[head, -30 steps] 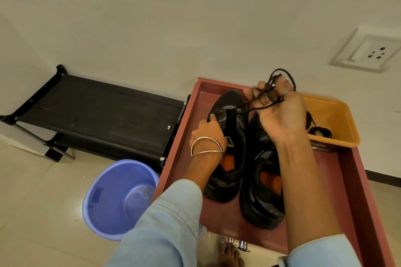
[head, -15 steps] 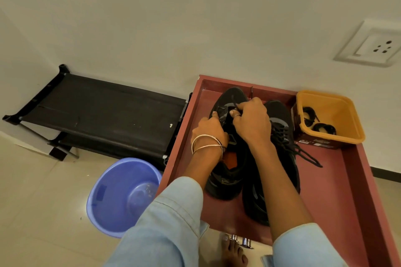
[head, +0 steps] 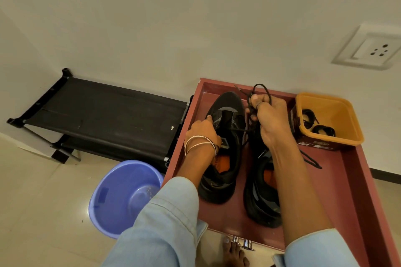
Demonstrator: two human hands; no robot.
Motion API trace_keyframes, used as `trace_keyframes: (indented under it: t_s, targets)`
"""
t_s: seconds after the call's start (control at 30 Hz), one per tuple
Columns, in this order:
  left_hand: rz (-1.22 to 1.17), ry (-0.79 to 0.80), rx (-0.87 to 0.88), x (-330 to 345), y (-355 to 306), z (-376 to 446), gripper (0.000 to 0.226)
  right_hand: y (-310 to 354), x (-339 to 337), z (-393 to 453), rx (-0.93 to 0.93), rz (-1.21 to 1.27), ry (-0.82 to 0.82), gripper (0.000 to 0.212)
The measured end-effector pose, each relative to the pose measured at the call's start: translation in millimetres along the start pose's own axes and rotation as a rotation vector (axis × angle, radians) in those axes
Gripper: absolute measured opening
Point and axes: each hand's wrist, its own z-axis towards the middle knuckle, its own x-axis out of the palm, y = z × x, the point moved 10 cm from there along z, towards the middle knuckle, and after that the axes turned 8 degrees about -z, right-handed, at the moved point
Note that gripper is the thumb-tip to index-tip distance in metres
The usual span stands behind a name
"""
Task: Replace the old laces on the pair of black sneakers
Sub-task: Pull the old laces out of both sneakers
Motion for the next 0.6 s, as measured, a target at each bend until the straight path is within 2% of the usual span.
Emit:
trace_keyframes:
  t_s: [0.07,0.13,0.23,0.33,0.43,0.5,0.57,0.6]
  targets:
    - [0.014,0.028,-0.017,1,1,-3,0.064,10,-8,-5,-0.041,-0.105,-0.036,0.021]
    - [0.014,0.066,-0.032,0,2,-4,0.061,20,-11,-11,-0.086,-0.268,-0.005,0.017]
    - [-0.075,0.147,0.011,-4,-5,-6,0.058,27,-8,-16,-0.107,-0.565,0.101,0.028]
    - [-0.180,0.123,0.191,-22,-30,-9,0.065,43,-14,-24,-0.145,-0.858,0.087,0.040]
    - [0.023,0.005,0.377,-29,-53,-12,0.052,64,-21,-37,-0.196,-0.846,0.085,0.029]
    - [0.122,-0.003,0.417,-21,-60,-10,0.040,55,-12,-50,-0.119,-0.833,0.243,0.026]
    - [0.122,-0.002,0.384,-16,-58,-5,0.032,30,6,-67,-0.022,-0.886,0.440,0.028]
    - [0.082,-0.021,0.366,-17,-55,-3,0.028,17,14,-73,-0.006,-0.934,0.475,0.030]
